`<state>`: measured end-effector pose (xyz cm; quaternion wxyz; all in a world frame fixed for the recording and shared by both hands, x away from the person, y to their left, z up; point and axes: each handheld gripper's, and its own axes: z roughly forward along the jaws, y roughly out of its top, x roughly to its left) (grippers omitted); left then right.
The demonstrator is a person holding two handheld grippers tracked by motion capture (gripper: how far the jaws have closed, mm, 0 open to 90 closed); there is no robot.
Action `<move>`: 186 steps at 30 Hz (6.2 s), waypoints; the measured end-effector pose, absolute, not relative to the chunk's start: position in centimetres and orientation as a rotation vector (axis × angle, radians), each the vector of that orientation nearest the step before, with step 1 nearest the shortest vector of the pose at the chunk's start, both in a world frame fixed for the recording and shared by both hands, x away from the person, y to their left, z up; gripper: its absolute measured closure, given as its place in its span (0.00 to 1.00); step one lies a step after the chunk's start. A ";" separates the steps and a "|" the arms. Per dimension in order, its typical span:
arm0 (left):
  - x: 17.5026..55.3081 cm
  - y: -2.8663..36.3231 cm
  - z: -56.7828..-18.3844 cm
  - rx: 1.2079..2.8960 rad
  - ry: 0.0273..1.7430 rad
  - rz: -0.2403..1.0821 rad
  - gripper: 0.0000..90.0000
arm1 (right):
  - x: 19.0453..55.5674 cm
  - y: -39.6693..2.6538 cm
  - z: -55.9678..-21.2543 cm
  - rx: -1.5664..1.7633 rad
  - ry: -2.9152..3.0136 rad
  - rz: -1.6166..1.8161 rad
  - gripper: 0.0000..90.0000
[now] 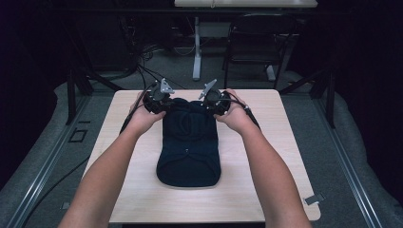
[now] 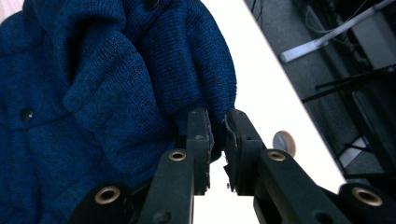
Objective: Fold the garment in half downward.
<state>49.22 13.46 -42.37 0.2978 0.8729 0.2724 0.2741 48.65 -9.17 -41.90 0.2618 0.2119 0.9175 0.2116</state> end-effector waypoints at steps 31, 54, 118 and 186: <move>47.3 12.2 -40.2 2.313 0.456 1.034 0.89 | 46.6 -10.1 -40.9 0.367 2.258 0.557 0.89; 46.1 12.1 -43.3 2.378 0.466 1.014 0.89 | 45.9 -9.4 -43.7 0.333 2.312 0.521 0.88; 39.8 13.9 -47.2 2.344 0.381 0.950 0.88 | 38.8 -9.9 -47.0 0.190 2.357 0.583 0.93; 33.4 16.4 -53.2 2.420 0.414 0.493 0.76 | 30.2 -11.1 -51.3 0.225 2.649 0.721 0.93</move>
